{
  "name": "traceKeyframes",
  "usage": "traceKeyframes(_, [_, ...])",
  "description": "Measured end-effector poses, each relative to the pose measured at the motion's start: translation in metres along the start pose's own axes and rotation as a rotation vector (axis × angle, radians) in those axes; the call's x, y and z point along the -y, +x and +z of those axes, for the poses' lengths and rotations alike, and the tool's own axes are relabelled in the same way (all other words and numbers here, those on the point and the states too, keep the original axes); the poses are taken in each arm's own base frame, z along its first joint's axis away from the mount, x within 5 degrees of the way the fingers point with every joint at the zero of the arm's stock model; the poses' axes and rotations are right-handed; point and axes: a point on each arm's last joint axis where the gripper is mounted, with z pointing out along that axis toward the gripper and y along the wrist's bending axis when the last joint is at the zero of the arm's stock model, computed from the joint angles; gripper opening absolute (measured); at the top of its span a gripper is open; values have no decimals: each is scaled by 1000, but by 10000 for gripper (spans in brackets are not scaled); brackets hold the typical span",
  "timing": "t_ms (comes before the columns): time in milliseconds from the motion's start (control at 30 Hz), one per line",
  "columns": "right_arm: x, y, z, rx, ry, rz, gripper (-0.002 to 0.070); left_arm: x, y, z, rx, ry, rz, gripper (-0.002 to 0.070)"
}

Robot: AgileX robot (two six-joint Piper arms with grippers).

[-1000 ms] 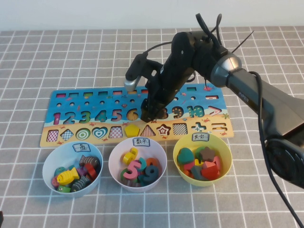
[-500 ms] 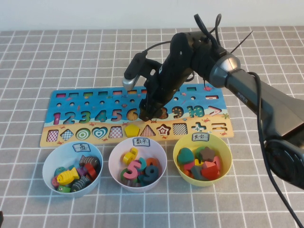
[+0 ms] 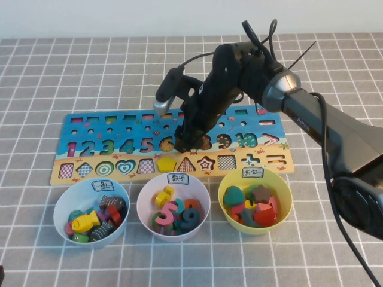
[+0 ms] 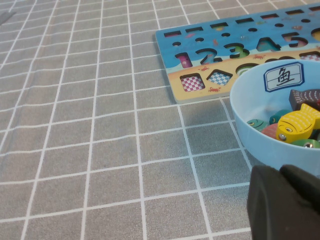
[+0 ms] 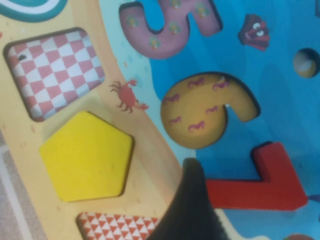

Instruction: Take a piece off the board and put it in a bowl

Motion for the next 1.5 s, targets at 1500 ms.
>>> traceKeyframes(1500, [-1, -1, -4, -11, 2, -9, 356, 0, 0, 0, 0, 0, 0, -1])
